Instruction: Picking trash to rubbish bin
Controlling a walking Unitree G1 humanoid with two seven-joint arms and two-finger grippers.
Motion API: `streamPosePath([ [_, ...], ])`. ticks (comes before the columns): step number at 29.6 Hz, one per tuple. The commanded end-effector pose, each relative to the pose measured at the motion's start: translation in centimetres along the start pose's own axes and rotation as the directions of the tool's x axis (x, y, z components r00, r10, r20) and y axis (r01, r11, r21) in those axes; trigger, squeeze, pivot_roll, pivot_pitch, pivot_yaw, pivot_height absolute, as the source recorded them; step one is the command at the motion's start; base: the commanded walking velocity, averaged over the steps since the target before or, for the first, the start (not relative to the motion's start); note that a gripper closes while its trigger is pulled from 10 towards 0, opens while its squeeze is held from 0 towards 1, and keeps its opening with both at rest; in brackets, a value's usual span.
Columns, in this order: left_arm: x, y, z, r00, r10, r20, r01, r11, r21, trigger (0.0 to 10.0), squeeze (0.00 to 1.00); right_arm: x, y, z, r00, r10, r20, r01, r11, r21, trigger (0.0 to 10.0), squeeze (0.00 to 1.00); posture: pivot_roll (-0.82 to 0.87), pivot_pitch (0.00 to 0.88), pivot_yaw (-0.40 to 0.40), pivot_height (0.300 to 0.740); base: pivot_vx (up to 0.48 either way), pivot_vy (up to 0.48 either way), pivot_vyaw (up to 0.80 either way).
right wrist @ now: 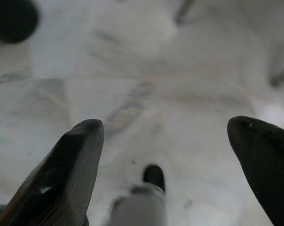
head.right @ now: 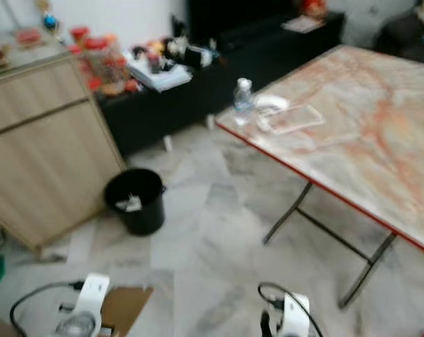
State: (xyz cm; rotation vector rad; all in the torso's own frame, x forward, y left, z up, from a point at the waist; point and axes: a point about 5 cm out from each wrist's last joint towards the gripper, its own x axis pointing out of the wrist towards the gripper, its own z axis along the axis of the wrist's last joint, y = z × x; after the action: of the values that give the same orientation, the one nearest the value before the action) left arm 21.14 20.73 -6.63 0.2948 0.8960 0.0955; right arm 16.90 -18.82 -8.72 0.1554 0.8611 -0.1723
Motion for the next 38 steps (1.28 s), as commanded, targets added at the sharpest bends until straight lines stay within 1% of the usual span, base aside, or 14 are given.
streamPosePath([
  [1,-0.06,1.03,-0.92,0.999,0.027,-0.032,-0.027,1.000,0.009,10.0,0.00,0.09,1.08,-0.04,1.000,0.024,-0.004,-0.024,1.000,0.010,10.0,0.00,-0.10,0.064,0.033,0.740,0.330,0.000,0.00],
  [5,-0.06,1.05,-0.94,0.999,0.029,-0.034,-0.029,1.000,0.008,10.0,0.00,0.06,0.99,-0.12,1.000,0.016,-0.007,-0.016,1.000,0.008,10.0,0.00,-0.10,0.064,0.033,0.740,0.330,0.000,0.00],
  [8,-0.06,1.09,-0.92,0.999,0.033,-0.034,-0.033,0.999,0.006,10.0,0.00,0.09,1.05,-0.01,1.000,0.018,-0.002,-0.018,1.000,-0.012,10.0,0.00,-0.10,0.071,0.034,0.740,0.333,0.000,0.70],
  [10,-0.06,1.12,-0.93,0.999,0.034,-0.034,-0.034,0.999,0.006,10.0,0.00,0.09,1.07,-0.01,1.000,0.017,-0.003,-0.017,1.000,-0.010,10.0,0.00,-0.10,0.071,0.034,0.740,0.334,0.000,0.80],
  [12,-0.05,1.17,-0.93,0.999,0.035,-0.034,-0.035,0.999,0.004,10.0,0.00,0.09,1.11,-0.06,1.000,0.019,-0.005,-0.019,1.000,0.009,10.0,0.00,-0.10,0.071,0.034,0.740,0.334,0.000,0.70],
  [23,-0.05,1.14,-0.91,0.999,0.036,-0.034,-0.036,0.999,0.005,10.0,0.00,0.11,1.15,-0.02,1.000,0.021,-0.008,-0.021,1.000,-0.006,10.0,0.00,-0.10,0.057,0.035,0.740,0.330,0.000,0.00],
  [38,-0.01,1.31,-0.72,0.999,0.035,-0.028,-0.035,0.999,0.018,10.0,0.00,0.08,1.17,-0.19,1.000,0.019,-0.017,-0.019,1.000,0.003,10.0,0.00,-0.11,0.033,0.045,0.740,0.332,0.000,0.00],
])
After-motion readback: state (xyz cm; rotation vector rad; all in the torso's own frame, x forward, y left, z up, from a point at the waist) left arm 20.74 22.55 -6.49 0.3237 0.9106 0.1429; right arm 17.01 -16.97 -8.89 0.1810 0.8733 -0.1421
